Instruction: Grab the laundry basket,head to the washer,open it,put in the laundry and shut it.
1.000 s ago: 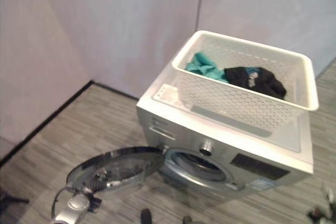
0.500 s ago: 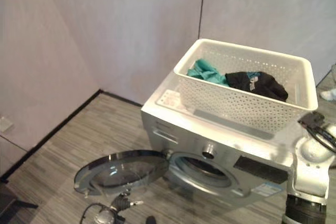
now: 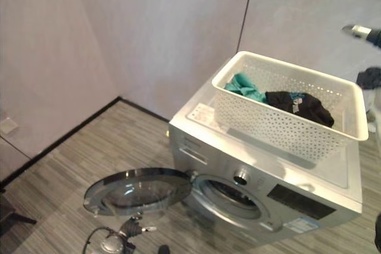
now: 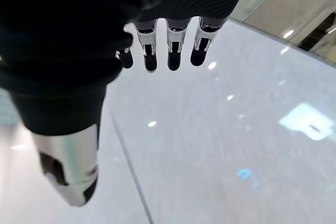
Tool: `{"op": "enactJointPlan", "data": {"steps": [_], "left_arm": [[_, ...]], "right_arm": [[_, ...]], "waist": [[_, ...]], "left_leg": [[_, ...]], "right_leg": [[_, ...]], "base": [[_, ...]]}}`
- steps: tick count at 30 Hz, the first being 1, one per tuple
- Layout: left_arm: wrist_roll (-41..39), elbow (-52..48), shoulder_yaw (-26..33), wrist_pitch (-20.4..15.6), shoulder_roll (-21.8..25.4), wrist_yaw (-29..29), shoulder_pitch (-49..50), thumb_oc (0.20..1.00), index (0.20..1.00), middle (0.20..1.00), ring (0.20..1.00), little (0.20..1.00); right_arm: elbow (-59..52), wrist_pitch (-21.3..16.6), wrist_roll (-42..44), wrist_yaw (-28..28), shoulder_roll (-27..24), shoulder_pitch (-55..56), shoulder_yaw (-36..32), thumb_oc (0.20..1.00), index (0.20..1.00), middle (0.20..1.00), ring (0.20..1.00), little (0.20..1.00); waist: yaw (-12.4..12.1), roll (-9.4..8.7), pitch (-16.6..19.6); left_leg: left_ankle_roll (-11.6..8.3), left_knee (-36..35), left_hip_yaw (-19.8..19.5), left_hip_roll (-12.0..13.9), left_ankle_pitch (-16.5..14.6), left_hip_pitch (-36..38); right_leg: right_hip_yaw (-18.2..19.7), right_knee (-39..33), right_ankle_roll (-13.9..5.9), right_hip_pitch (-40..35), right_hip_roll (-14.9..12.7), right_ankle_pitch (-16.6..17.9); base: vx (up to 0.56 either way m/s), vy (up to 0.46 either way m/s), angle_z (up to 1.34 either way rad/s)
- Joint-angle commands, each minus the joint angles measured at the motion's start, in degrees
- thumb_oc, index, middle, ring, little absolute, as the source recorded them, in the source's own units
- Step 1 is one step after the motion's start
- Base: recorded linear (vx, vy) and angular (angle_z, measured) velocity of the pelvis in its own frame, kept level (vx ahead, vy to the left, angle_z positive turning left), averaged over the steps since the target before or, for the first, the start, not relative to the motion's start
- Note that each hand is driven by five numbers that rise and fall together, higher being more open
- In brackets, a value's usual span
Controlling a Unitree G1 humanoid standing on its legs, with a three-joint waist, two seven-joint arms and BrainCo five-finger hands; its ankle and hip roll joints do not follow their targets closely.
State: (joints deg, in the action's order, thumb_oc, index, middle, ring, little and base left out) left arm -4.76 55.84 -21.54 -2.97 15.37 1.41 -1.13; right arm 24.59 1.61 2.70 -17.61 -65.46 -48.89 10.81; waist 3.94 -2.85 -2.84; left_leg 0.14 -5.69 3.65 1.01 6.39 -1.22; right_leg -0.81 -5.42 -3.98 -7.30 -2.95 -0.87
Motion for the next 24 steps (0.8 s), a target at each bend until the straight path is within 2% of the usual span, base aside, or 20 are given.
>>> {"op": "enactJointPlan", "data": {"steps": [1,5,10,16,17,18,24], "left_arm": [[-1.87,2.74,-2.53,-1.95,1.95,-0.93,-3.26,1.000,1.000,1.000,1.000,1.000],[-3.88,3.64,-1.72,-2.33,1.82,-2.05,-2.97,1.000,1.000,1.000,1.000,1.000],[-5.07,5.02,-1.08,-2.25,0.97,-2.49,-3.16,1.000,1.000,1.000,1.000,1.000],[-5.65,4.91,-0.71,-2.14,0.69,-3.43,-2.93,1.000,1.000,1.000,1.000,1.000],[-5.41,5.20,-0.45,-2.12,0.32,-4.09,-2.50,1.000,1.000,1.000,1.000,1.000],[-5.38,5.41,-0.50,-2.19,0.36,-4.33,-2.38,1.000,1.000,1.000,1.000,1.000],[-5.23,5.57,-0.13,-2.37,0.25,-5.32,-1.52,1.000,1.000,1.000,1.000,1.000]], "right_arm": [[6.10,-0.93,2.37,6.42,-2.85,-11.80,9.30,1.000,1.000,1.000,1.000,1.000],[17.29,-1.49,3.19,16.59,-0.71,-24.14,27.25,1.000,1.000,1.000,1.000,1.000],[18.27,-1.55,1.82,21.85,1.70,-25.40,33.76,1.000,1.000,1.000,1.000,1.000],[12.84,-1.95,0.94,25.32,-2.80,-21.00,35.37,1.000,1.000,1.000,1.000,1.000],[9.29,-2.62,0.88,26.79,-5.67,-16.48,34.84,1.000,1.000,1.000,1.000,1.000],[8.32,-2.90,1.34,27.14,-6.29,-14.45,33.84,1.000,1.000,1.000,1.000,1.000],[6.36,-3.70,1.38,30.07,-6.25,-8.74,33.55,1.000,1.000,1.000,1.000,1.000]], "waist": [[-3.47,-1.18,0.43],[-3.77,-1.65,0.45],[-3.92,-2.03,0.14],[-3.66,-2.51,-0.30],[-3.45,-2.56,-0.60],[-3.46,-2.69,-0.68],[-4.00,-2.85,-1.31]], "left_leg": [[-1.24,1.23,-2.69,3.02,-9.36,5.02],[-1.89,1.22,-3.16,3.28,-8.89,4.67],[-2.48,1.20,-3.68,3.61,-8.54,4.35],[-2.99,1.04,-4.35,4.08,-8.12,3.71],[-3.23,0.78,-4.76,4.26,-7.87,3.48],[-3.29,0.69,-4.78,4.30,-7.85,3.44],[-3.52,0.69,-4.97,4.69,-7.92,3.30]], "right_leg": [[-1.33,4.21,-3.62,7.07,-4.71,1.92],[-2.61,3.93,-3.48,6.71,-4.68,1.76],[-3.70,3.77,-3.37,6.43,-4.49,1.50],[-4.63,3.84,-3.28,6.41,-4.37,1.07],[-5.04,4.05,-3.18,6.46,-4.25,0.77],[-5.18,4.12,-3.21,6.48,-4.23,0.68],[-5.55,4.07,-3.12,6.58,-3.93,0.29]], "base": [[0.00,0.000,0.00],[0.00,-0.024,0.12],[0.01,-0.011,0.07],[0.03,-0.015,0.15],[0.03,-0.022,0.05],[0.04,-0.030,0.10],[0.03,-0.019,0.07]]}}
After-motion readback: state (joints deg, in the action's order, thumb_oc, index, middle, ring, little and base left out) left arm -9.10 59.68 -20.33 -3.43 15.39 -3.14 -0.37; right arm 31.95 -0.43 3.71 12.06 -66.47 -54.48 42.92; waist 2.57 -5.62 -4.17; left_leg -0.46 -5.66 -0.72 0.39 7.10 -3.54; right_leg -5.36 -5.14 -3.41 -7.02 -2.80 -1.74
